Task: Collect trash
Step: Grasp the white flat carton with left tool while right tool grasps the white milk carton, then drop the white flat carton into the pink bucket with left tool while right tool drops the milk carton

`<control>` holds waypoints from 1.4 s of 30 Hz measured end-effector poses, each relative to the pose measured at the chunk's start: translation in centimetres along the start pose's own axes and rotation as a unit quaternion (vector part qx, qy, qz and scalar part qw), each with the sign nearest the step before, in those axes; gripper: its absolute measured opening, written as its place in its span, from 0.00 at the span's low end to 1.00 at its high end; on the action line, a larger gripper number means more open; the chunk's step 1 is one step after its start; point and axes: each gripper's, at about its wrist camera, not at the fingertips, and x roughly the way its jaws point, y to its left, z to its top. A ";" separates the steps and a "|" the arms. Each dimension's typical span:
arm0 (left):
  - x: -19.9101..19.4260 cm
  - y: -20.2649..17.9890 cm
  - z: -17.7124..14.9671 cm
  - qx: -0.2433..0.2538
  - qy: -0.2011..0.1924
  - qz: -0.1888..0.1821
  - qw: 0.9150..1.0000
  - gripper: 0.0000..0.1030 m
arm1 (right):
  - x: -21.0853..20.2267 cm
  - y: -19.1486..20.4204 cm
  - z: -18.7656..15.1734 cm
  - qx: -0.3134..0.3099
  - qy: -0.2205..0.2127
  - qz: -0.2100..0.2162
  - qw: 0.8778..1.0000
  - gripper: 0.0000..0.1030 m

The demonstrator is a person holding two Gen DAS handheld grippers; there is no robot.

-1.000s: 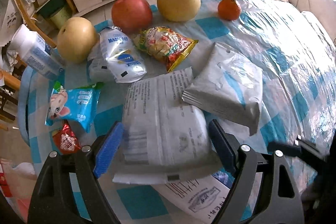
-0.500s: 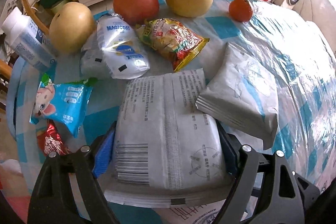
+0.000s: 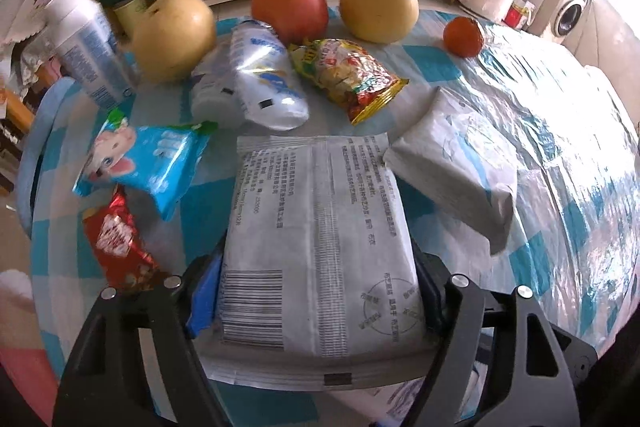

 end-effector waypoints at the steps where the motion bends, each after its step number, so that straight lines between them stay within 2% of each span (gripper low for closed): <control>1: -0.3 0.2 -0.3 -0.003 -0.002 -0.001 1.000 0.75 | 0.1 0.0 0.1 -0.001 0.000 -0.001 1.000 0.64; 7: -2.4 1.7 -1.9 -0.029 -0.029 -0.009 0.999 0.75 | 0.5 -0.1 0.3 -0.014 -0.004 -0.012 1.000 0.64; 19: -7.0 3.0 -6.1 -0.045 -0.074 -0.011 0.996 0.75 | 0.1 0.5 -0.1 -0.028 -0.004 -0.022 0.999 0.64; 28: -9.5 3.8 -9.9 -0.049 -0.093 0.003 0.994 0.75 | -0.2 0.3 -0.3 -0.021 -0.009 -0.008 1.000 0.63; 42: -13.6 5.5 -15.3 -0.060 -0.135 0.040 0.988 0.75 | -1.8 1.3 -0.7 -0.029 -0.031 -0.013 0.999 0.63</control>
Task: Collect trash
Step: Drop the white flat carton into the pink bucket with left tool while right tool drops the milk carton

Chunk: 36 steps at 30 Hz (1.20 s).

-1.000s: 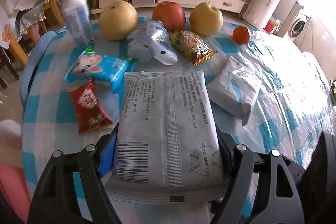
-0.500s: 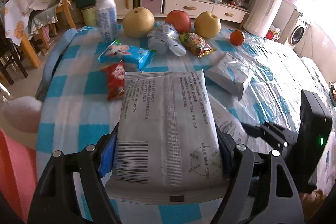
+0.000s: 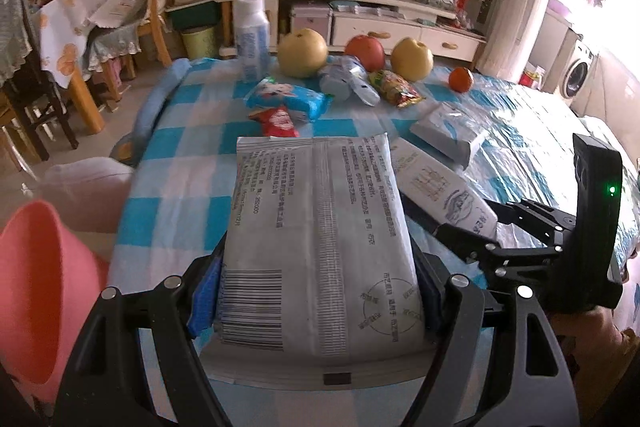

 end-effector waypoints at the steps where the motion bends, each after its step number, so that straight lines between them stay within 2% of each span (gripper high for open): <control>1: -0.5 0.3 -0.2 0.001 -0.004 0.010 1.000 0.75 | -0.2 0.1 0.0 0.000 -0.003 0.000 1.000 0.63; 12: -4.8 4.6 -2.0 -0.004 -0.038 0.094 0.995 0.75 | -1.6 3.7 0.1 -0.028 -0.020 0.009 0.999 0.63; 20: -7.2 8.3 -3.4 -0.012 -0.056 0.159 0.986 0.75 | -1.4 8.5 -0.2 -0.064 -0.012 0.030 0.997 0.63; 36: -9.5 16.7 -6.3 -0.067 -0.059 0.229 0.969 0.75 | -0.3 20.9 1.9 -0.139 -0.002 0.085 0.987 0.63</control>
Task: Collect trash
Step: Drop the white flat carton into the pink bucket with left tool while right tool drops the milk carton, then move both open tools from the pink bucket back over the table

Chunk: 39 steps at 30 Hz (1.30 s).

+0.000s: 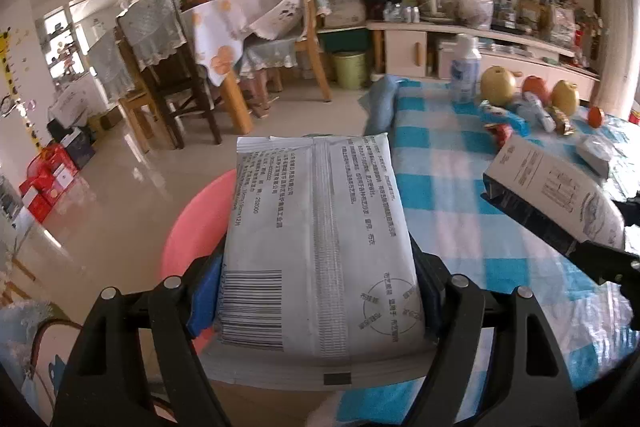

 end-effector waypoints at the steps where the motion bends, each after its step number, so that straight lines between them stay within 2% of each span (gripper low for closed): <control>1: 0.1 0.5 -0.2 -0.003 0.001 0.003 1.000 0.75 | 0.3 0.6 0.4 -0.004 0.000 0.003 1.000 0.63; 14: 3.0 5.3 -1.7 -0.049 0.028 0.019 0.998 0.76 | 6.4 8.4 6.0 -0.072 0.012 0.034 0.997 0.63; 21: 4.5 6.7 -2.5 -0.063 0.041 0.028 0.997 0.78 | 10.2 10.5 7.3 -0.084 0.024 0.026 0.996 0.64; 22: 4.7 6.8 -2.4 -0.064 0.042 0.029 0.997 0.80 | 10.4 10.6 7.3 -0.085 0.024 0.021 0.996 0.65; 24: 4.7 7.1 -2.6 -0.067 0.038 0.036 0.996 0.81 | 10.7 10.5 7.0 -0.081 0.022 0.011 0.996 0.81; 27: 4.7 7.5 -2.7 -0.069 0.037 0.044 0.996 0.86 | 10.4 10.0 6.4 -0.078 0.015 0.004 0.997 0.82; 30: 4.7 7.5 -2.8 -0.069 0.039 0.054 0.995 0.87 | 9.8 9.3 5.7 -0.074 0.009 -0.012 0.997 0.86; 39: 3.2 6.5 -2.0 -0.062 0.024 0.064 0.996 0.89 | 7.3 7.1 4.2 -0.046 -0.003 -0.032 0.998 0.87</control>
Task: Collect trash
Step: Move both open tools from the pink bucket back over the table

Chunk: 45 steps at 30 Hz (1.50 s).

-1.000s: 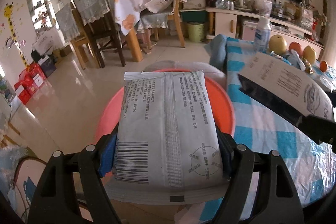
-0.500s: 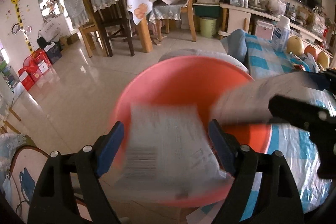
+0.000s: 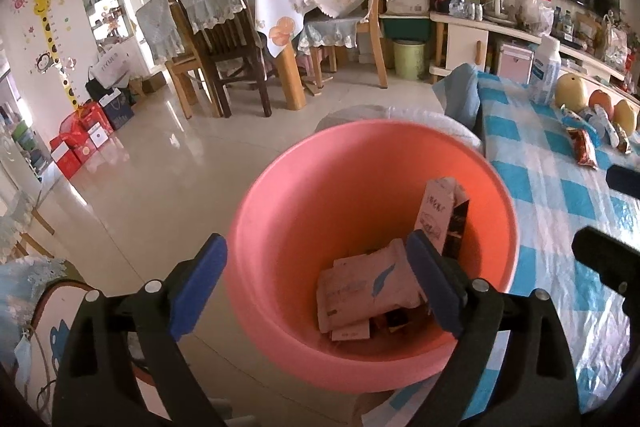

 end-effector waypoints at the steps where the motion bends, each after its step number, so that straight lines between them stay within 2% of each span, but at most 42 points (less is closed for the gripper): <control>1: -0.3 -0.1 0.1 0.001 -0.003 0.000 1.000 0.90 | -0.2 -0.1 -0.1 0.001 -0.001 -0.001 1.000 0.87; 25: -6.6 -7.0 2.4 0.063 -0.061 -0.001 0.996 0.92 | -7.8 -4.7 -3.1 0.022 -0.040 -0.049 0.998 0.91; 45: -9.9 -12.6 2.7 0.120 -0.079 -0.012 0.990 0.92 | -12.0 -10.0 -5.8 0.067 -0.062 -0.071 0.993 0.91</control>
